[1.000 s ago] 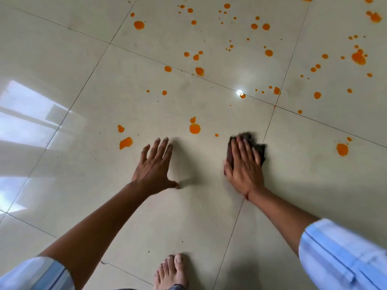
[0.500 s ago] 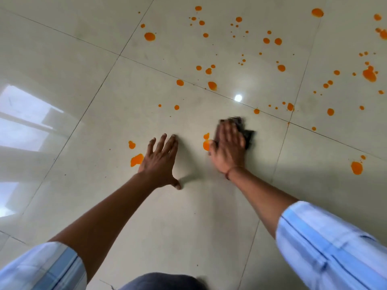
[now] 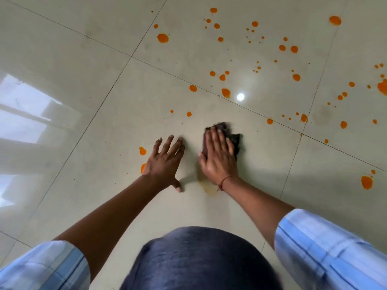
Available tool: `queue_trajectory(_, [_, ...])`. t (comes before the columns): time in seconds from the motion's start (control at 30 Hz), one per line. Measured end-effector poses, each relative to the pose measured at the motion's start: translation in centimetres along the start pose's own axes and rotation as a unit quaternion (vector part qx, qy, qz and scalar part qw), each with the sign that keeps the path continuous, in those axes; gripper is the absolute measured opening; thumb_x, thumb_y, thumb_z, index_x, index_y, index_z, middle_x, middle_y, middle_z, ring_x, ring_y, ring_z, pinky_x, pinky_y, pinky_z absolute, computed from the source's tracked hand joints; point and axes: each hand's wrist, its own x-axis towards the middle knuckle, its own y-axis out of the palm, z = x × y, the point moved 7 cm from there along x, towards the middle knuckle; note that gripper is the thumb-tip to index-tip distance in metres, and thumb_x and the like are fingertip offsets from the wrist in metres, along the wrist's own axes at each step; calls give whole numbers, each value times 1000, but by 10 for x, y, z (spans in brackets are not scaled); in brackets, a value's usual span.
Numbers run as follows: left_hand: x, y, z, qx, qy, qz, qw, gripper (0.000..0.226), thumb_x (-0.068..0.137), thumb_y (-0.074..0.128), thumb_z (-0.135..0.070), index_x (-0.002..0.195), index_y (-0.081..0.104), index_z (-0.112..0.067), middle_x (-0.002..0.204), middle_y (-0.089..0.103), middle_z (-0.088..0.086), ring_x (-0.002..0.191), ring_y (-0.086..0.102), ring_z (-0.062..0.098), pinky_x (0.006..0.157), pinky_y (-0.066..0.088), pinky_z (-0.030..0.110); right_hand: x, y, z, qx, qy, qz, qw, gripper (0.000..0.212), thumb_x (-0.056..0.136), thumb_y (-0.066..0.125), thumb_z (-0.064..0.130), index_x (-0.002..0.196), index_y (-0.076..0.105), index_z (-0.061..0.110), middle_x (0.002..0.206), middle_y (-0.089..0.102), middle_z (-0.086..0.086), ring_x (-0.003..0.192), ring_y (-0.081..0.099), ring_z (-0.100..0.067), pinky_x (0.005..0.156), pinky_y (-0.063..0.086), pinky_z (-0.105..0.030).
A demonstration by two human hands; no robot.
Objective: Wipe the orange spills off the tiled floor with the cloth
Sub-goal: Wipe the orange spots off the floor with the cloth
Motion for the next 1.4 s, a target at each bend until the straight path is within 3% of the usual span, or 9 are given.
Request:
queue_trajectory(0.17, [-3,1,2,0,-2,-13,1000,142,55,65,-79,150,-14,-10,160,-16,4,144,-23,29,112,-17,49,-87,21,-3,-22,-158,52,986,69,94,36,45,155,21,16,163,17,-2,150,18,-19,120,15,-41])
queue_trajectory(0.33, [-2,0,2,13,-7,-28,1000,140,55,65,-81,151,-4,-7,161,-6,6,145,-20,30,112,-17,49,-21,7,6,-36,-23,-8,999,66,97,37,42,154,22,12,162,19,-7,150,16,-23,120,13,-43])
queue_trajectory(0.53, [-23,9,6,-43,-65,-66,995,124,63,66,-74,152,7,-9,162,0,5,146,-17,28,113,-15,48,-102,26,-3,-37,-197,57,978,70,94,37,46,155,21,15,163,16,-3,150,15,-19,117,22,-45])
queue_trajectory(0.7, [-56,25,16,-111,-145,-115,976,120,64,70,-70,152,11,-13,162,3,6,147,-12,27,113,-16,45,-30,12,24,-44,-91,14,995,72,94,44,43,154,24,9,161,21,-10,150,17,-25,120,12,-43])
queue_trajectory(0.8, [-75,38,35,-133,-197,-113,965,129,56,73,-72,152,8,-15,161,-1,9,147,-9,28,114,-7,48,-53,30,79,-53,-207,41,976,72,92,42,45,153,26,11,161,23,-9,149,19,-25,119,16,-44])
queue_trajectory(0.9, [-100,57,55,-146,-245,-72,956,137,53,71,-77,152,-1,-16,161,-7,9,147,-11,30,114,-5,50,-92,28,55,-57,-302,83,948,71,90,39,47,151,33,12,159,30,-7,146,29,-24,116,19,-41])
queue_trajectory(1.07, [-135,91,87,-178,-298,0,938,149,47,72,-79,150,-16,-16,160,-16,7,146,-14,32,114,-4,55,3,8,69,-34,-143,40,988,68,97,39,42,154,21,10,163,17,-9,151,13,-23,119,7,-40])
queue_trajectory(1.27, [-139,103,115,-230,-315,21,921,155,40,78,-75,150,-13,-18,160,-15,3,147,-7,29,113,-1,57,-52,35,135,-44,-286,76,954,68,93,38,43,153,29,13,161,25,-5,149,22,-22,118,9,-40])
queue_trajectory(1.4, [-140,107,115,-276,-311,9,909,154,41,83,-67,150,-15,-21,159,-20,0,147,-9,27,114,0,56,-19,20,105,-34,-234,56,970,68,94,32,45,152,29,11,160,27,-8,148,23,-23,118,11,-40])
